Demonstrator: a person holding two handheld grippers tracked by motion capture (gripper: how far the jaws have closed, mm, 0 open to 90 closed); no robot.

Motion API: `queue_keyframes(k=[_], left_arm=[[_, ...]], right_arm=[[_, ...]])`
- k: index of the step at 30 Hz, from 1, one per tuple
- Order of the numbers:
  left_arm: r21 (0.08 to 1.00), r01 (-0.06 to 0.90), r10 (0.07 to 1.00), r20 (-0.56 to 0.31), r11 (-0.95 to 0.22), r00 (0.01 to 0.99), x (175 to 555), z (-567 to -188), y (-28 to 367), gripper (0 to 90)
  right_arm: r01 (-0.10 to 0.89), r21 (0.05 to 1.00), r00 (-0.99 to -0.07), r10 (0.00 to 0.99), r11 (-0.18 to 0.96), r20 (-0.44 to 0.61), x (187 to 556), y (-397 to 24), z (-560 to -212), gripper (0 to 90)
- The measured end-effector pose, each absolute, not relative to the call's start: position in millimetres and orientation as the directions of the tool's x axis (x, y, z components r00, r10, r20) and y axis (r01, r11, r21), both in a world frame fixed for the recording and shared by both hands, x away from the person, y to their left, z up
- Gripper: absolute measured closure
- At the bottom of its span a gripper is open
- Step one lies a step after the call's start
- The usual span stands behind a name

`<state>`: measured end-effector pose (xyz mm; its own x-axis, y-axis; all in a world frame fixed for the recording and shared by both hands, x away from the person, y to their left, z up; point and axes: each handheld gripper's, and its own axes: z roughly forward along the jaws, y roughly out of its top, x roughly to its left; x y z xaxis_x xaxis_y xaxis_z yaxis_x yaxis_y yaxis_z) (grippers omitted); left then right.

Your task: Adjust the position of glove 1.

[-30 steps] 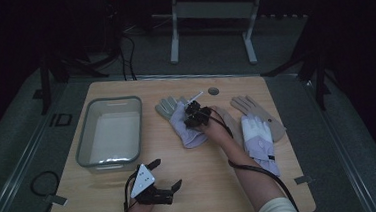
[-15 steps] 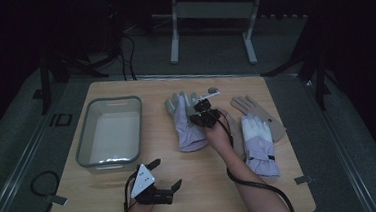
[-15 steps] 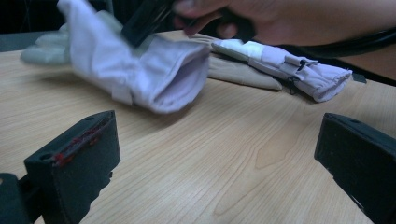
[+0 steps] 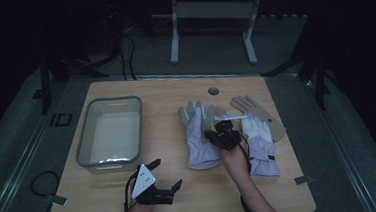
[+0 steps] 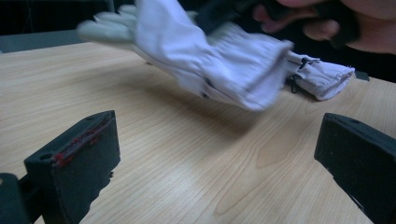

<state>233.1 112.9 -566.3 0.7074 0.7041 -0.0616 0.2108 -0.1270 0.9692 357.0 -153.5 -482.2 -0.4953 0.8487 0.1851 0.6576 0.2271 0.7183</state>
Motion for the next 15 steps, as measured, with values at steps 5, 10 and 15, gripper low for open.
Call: queue_keyframes(k=[5,10,15], left_arm=[[0.969,0.21,0.704,-0.059,-0.13,0.708,233,-566,113,0.2],[0.968,0.214,0.703,-0.061,-0.132,0.709,234,-566,112,0.2],[0.968,0.215,0.701,-0.062,-0.132,0.711,234,-566,113,0.2]], right_arm=[[0.692,0.691,-0.459,0.866,0.208,0.199,346,-164,-509,87.1],[0.7,0.674,-0.462,0.869,0.234,0.179,350,-165,-522,86.1],[0.71,0.655,-0.465,0.871,0.26,0.158,354,-168,-535,75.0]])
